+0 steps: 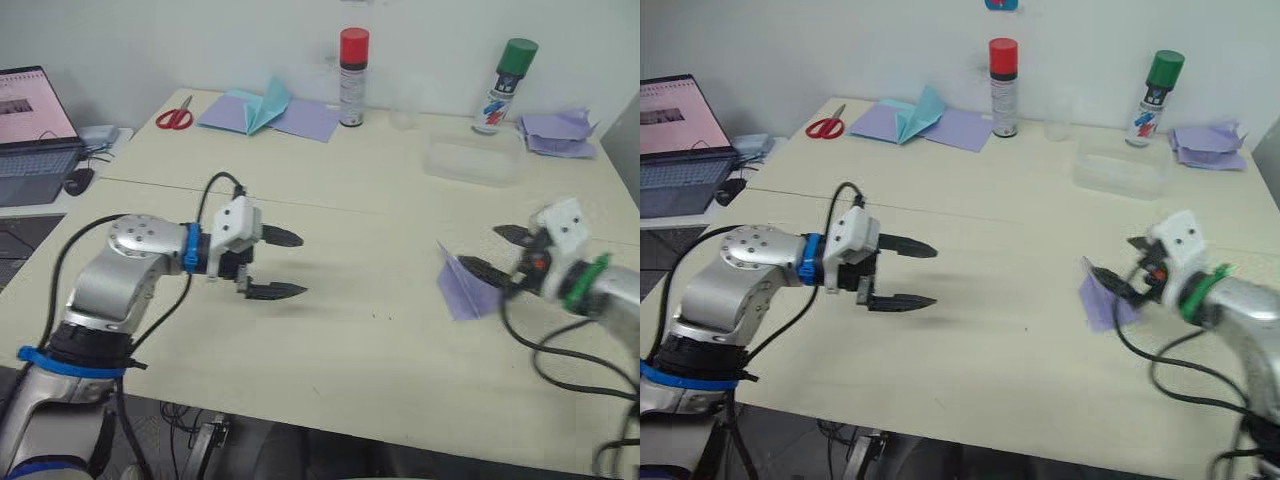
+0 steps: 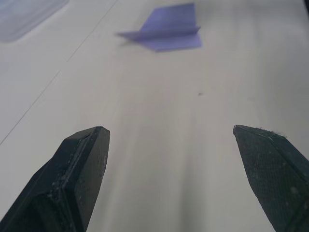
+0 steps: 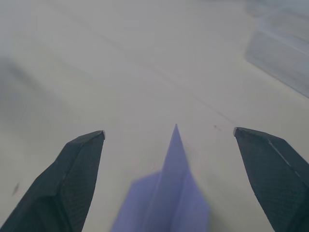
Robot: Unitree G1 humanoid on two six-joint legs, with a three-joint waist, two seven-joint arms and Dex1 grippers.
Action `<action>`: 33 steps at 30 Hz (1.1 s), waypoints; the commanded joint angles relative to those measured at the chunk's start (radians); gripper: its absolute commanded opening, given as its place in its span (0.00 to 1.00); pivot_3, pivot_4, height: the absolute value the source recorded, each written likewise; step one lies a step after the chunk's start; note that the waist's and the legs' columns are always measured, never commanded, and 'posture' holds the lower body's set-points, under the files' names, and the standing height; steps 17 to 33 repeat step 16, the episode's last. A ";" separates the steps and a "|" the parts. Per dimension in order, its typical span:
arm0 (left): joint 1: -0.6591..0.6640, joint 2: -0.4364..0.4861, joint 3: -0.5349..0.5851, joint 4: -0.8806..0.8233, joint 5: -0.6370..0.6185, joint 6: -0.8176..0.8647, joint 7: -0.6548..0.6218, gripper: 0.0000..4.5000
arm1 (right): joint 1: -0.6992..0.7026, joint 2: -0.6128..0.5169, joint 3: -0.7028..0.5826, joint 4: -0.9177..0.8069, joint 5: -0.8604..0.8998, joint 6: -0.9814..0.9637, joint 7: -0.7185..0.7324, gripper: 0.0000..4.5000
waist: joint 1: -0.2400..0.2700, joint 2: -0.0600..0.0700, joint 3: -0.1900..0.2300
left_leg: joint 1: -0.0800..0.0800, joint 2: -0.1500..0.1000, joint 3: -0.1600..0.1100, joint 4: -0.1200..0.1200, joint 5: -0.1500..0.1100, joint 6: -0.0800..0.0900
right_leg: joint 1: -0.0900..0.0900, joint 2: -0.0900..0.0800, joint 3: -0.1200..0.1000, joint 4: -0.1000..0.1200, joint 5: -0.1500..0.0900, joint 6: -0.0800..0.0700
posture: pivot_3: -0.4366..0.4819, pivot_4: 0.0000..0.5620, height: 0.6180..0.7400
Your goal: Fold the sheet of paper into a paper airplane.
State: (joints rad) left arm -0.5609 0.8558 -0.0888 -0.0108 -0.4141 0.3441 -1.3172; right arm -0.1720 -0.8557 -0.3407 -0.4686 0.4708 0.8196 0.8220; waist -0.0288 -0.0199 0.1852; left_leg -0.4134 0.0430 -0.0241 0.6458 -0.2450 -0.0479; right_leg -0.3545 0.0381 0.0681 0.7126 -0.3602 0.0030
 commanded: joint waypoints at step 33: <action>-0.018 0.101 0.150 0.218 0.113 -0.159 0.069 1.00 | -0.059 -0.336 -0.008 0.598 -0.041 -0.647 0.681 0.99 | -0.014 0.000 0.001 | 0.002 0.003 0.001 0.003 0.001 0.000 | 0.001 -0.001 -0.001 0.002 0.000 0.000 | 0.48 0.27 1.00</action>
